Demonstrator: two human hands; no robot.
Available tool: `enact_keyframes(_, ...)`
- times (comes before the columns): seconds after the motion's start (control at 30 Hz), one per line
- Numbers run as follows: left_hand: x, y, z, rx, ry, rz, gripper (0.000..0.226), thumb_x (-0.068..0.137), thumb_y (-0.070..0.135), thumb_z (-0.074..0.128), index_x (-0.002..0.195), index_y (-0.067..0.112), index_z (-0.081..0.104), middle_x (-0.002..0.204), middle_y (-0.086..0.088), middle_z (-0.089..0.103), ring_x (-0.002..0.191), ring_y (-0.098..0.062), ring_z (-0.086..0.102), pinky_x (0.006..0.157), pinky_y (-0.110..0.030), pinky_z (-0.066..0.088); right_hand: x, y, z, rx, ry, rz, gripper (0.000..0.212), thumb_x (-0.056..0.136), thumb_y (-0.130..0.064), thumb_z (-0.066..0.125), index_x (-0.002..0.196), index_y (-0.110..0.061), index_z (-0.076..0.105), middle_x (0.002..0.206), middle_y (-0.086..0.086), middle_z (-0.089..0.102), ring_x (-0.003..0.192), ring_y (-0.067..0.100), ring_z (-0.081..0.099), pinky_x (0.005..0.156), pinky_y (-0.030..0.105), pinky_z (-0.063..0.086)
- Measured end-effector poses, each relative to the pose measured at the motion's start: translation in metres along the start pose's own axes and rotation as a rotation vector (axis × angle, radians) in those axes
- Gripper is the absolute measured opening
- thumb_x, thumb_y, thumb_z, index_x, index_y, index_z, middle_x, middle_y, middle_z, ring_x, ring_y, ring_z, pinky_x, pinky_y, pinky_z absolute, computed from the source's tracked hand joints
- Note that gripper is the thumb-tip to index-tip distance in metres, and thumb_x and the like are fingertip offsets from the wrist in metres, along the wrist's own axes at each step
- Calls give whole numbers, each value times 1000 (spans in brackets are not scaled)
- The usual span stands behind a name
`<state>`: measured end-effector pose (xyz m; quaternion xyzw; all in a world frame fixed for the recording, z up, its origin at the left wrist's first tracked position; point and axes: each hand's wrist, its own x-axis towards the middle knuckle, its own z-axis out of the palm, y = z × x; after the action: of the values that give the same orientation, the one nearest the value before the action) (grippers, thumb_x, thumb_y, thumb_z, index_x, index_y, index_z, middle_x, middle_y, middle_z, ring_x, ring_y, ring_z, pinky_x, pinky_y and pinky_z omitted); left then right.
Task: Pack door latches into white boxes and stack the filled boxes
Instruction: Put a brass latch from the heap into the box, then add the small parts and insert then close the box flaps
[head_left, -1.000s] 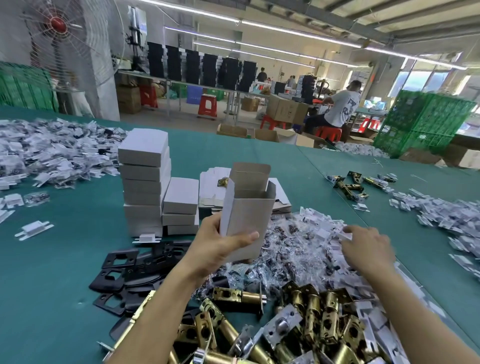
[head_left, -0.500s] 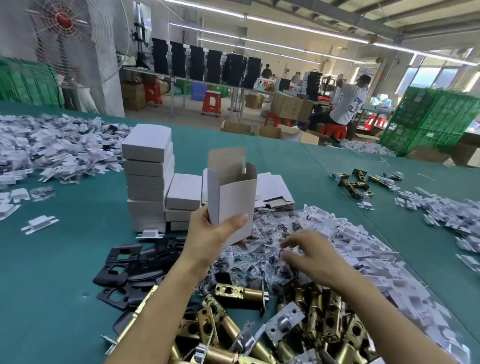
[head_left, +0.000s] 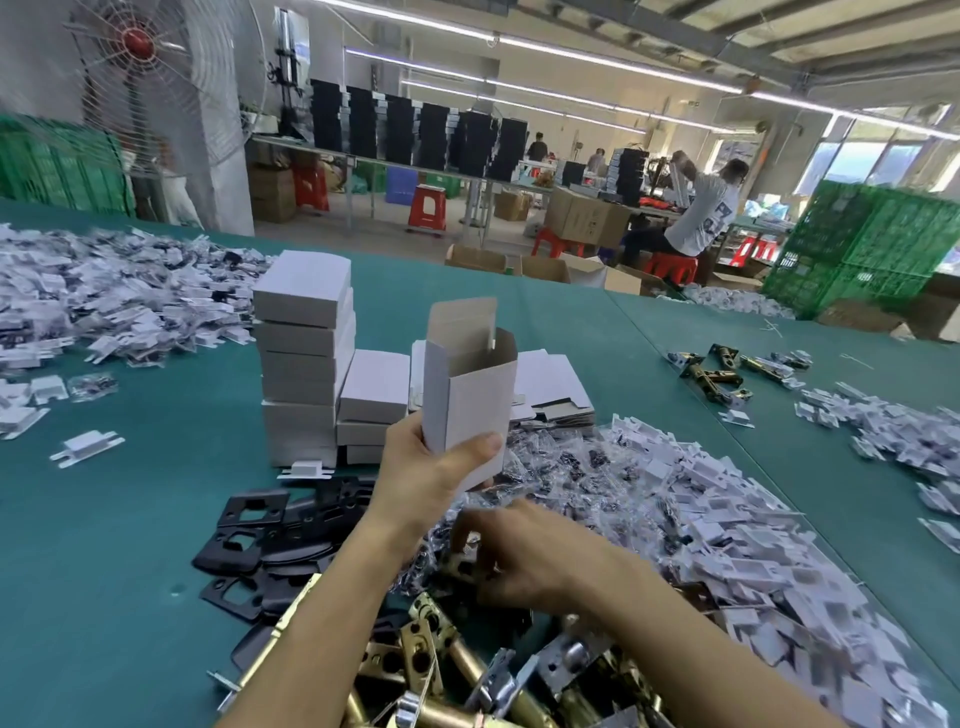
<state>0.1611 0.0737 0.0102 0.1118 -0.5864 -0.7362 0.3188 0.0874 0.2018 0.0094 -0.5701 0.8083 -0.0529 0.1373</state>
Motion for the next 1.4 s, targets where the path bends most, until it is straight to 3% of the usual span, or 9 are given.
enact_keyframes(0.1,4,-1,-2,49,137,33,20,74,15,84,90,21,74,86,2,77,85,-19,73,69,-30,61,-10,13,-17,332,195,50,52,88,-21,69,133,-27,45,99,0,71,82,9,69,78,27,59)
enact_keyframes(0.23,8,-6,-7,97,297,30,20,83,16,81,88,30,69,85,8,74,86,-16,71,71,-38,62,-23,27,-51,579,567,135,68,82,-10,78,133,-41,45,84,2,69,78,6,70,69,27,57)
enact_keyframes(0.4,3,-14,0,367,60,-23,26,82,15,79,94,32,64,94,-1,64,75,-12,63,57,-24,58,-27,9,-81,781,1076,35,51,80,-12,80,111,-44,57,88,0,73,82,11,73,78,35,61)
enact_keyframes(0.67,-3,-14,5,329,-91,-2,24,68,27,76,91,28,70,87,-4,66,81,-14,64,68,-31,59,-14,-16,-92,487,1307,18,48,77,-21,83,113,-30,54,89,-7,73,79,4,71,64,27,55)
enact_keyframes(0.83,-3,-12,6,328,-129,4,24,67,26,75,91,25,71,89,-10,64,76,-18,62,66,-37,59,-13,-14,-96,370,1267,11,48,74,-27,85,110,-31,54,84,-20,64,77,-5,64,61,6,42)
enact_keyframes(1.07,-4,-8,7,214,-71,-1,22,66,22,77,88,18,73,93,-16,67,89,-37,66,73,-55,60,-6,-20,-96,325,1125,-16,45,72,-35,87,101,-26,55,80,-11,72,55,0,59,52,17,42)
enact_keyframes(1.23,-4,-8,8,215,-68,4,19,66,22,76,84,19,73,91,-17,66,82,-29,64,69,-52,58,-1,-20,-94,278,904,95,25,79,-34,81,92,-27,61,75,-8,71,65,6,61,56,28,44)
enact_keyframes(1.3,-3,-8,7,192,-47,-3,17,67,20,76,84,22,74,90,-14,68,83,-28,66,67,-49,61,-1,-17,-93,303,836,77,9,85,-33,75,87,-25,70,78,-9,72,69,-1,61,57,21,40)
enact_keyframes(1.4,-1,-11,5,184,-34,-16,15,73,14,80,83,24,74,82,-3,70,78,-22,67,65,-45,62,-1,-13,-89,274,778,50,19,94,-34,66,89,-21,79,83,-12,71,64,-9,54,57,11,33)
